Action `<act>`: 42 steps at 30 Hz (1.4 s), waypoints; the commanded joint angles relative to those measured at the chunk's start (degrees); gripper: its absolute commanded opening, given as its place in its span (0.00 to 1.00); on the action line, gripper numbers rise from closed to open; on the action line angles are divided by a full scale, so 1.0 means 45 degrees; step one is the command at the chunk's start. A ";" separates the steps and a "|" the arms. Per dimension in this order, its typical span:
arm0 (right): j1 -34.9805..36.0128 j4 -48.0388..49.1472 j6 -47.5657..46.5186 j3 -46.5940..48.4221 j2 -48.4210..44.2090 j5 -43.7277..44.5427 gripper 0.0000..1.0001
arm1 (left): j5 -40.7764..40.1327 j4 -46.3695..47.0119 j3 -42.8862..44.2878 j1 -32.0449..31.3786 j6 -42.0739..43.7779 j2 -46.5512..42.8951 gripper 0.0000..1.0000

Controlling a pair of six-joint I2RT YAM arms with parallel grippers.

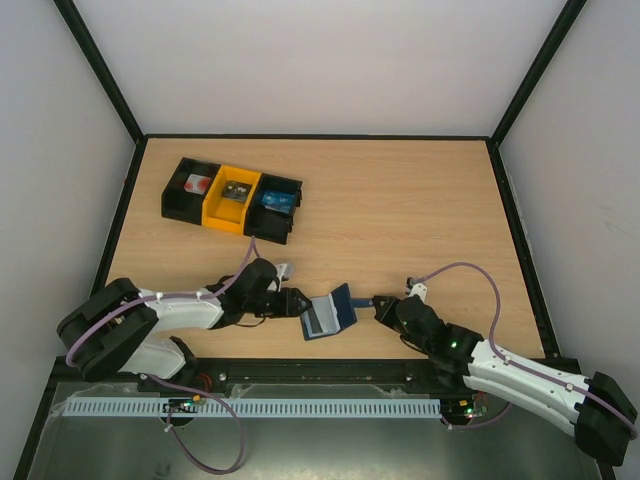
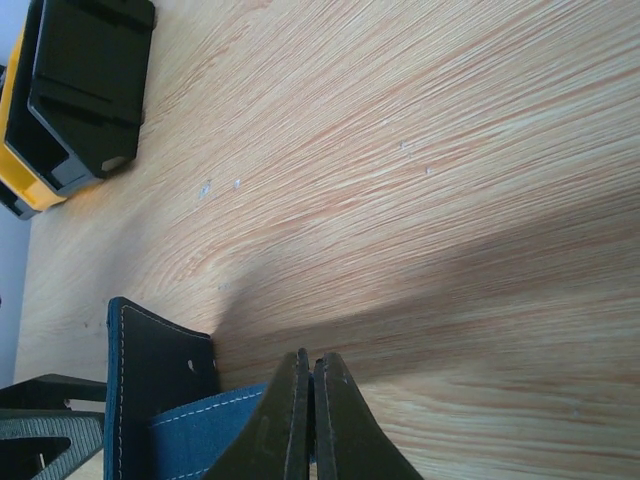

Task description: Take the credit cards out of the card holder

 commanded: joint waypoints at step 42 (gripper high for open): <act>0.0011 -0.2191 0.0575 -0.0336 -0.0025 0.1315 0.02 | -0.0311 0.0552 0.0188 -0.0519 -0.1103 0.0714 0.44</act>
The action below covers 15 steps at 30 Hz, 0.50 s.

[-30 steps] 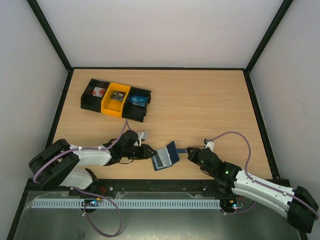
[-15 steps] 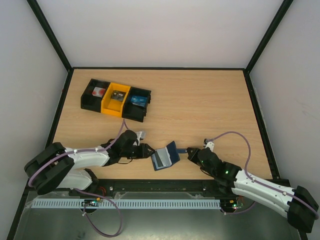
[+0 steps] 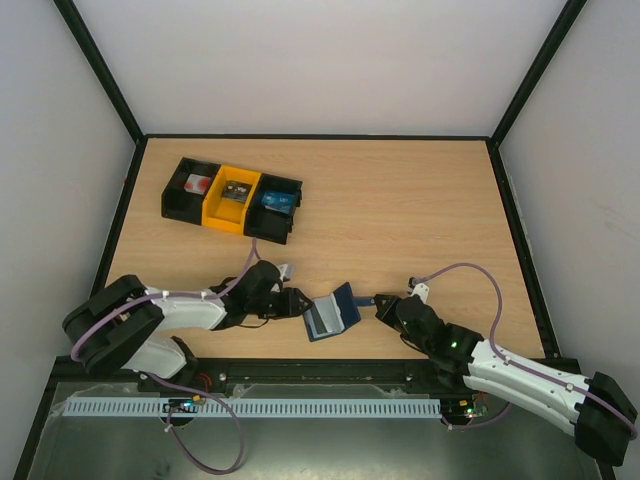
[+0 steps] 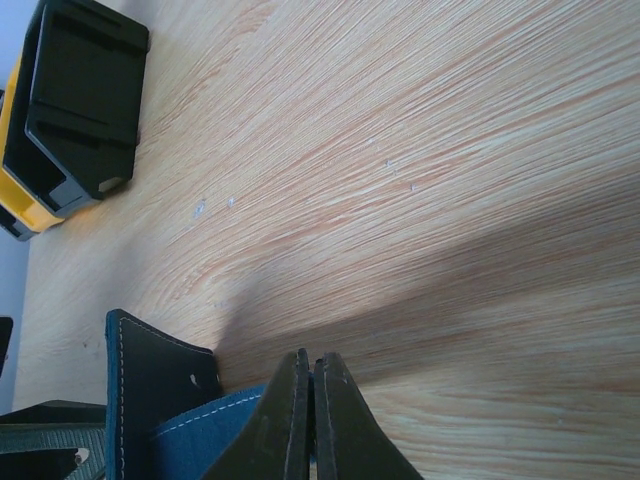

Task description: Take the credit cards out of the card holder

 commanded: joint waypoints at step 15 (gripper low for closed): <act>0.0009 -0.1387 0.0173 -0.0468 0.0211 0.0539 0.02 | 0.1415 0.3186 -0.0234 -0.0333 -0.1671 0.0078 0.40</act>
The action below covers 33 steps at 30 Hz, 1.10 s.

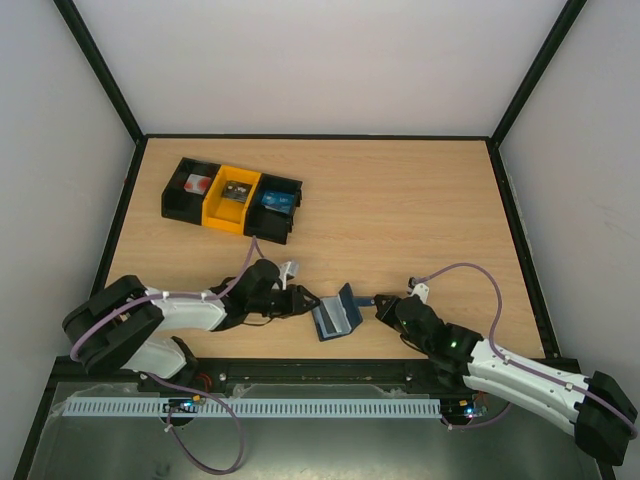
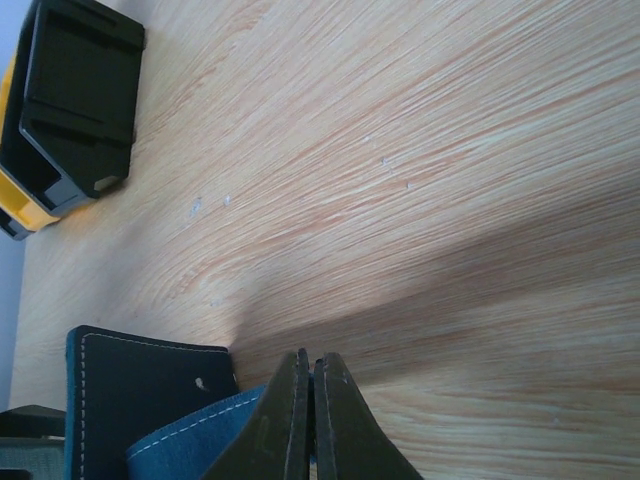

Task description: Take the credit cards out of the card holder

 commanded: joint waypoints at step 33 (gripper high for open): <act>0.0007 -0.2483 0.0433 -0.0116 -0.0822 0.1199 0.02 | 0.0351 0.3188 0.0450 -0.0543 -0.0856 0.1505 0.03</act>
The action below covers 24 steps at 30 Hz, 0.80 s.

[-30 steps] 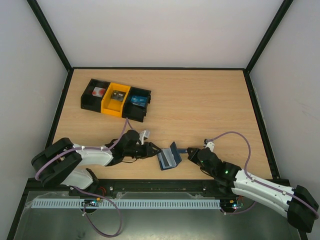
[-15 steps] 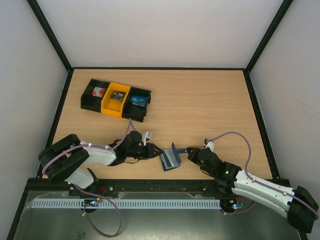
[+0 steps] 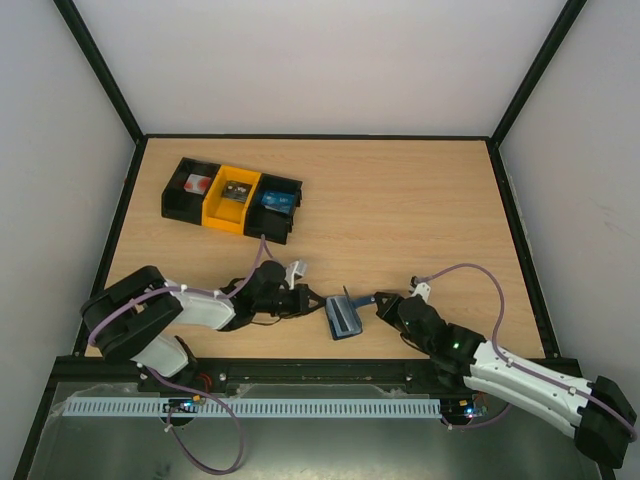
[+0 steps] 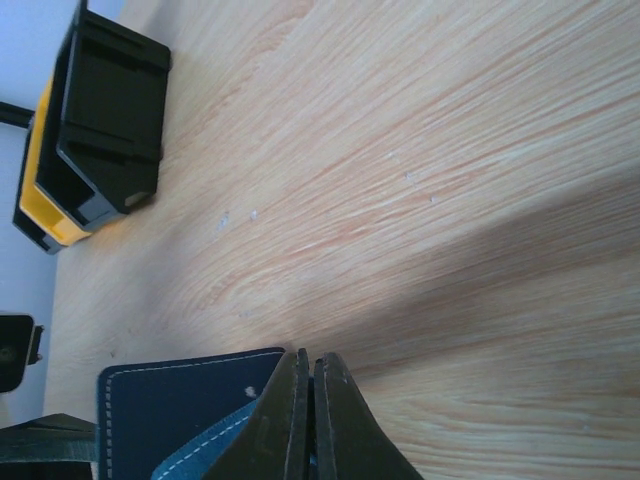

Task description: Take the credit cards out of the card holder

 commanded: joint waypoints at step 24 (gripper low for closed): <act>0.0016 -0.4561 -0.1650 0.3474 -0.0286 0.0386 0.51 | -0.0008 -0.1561 0.0773 -0.0087 0.0706 -0.0951 0.03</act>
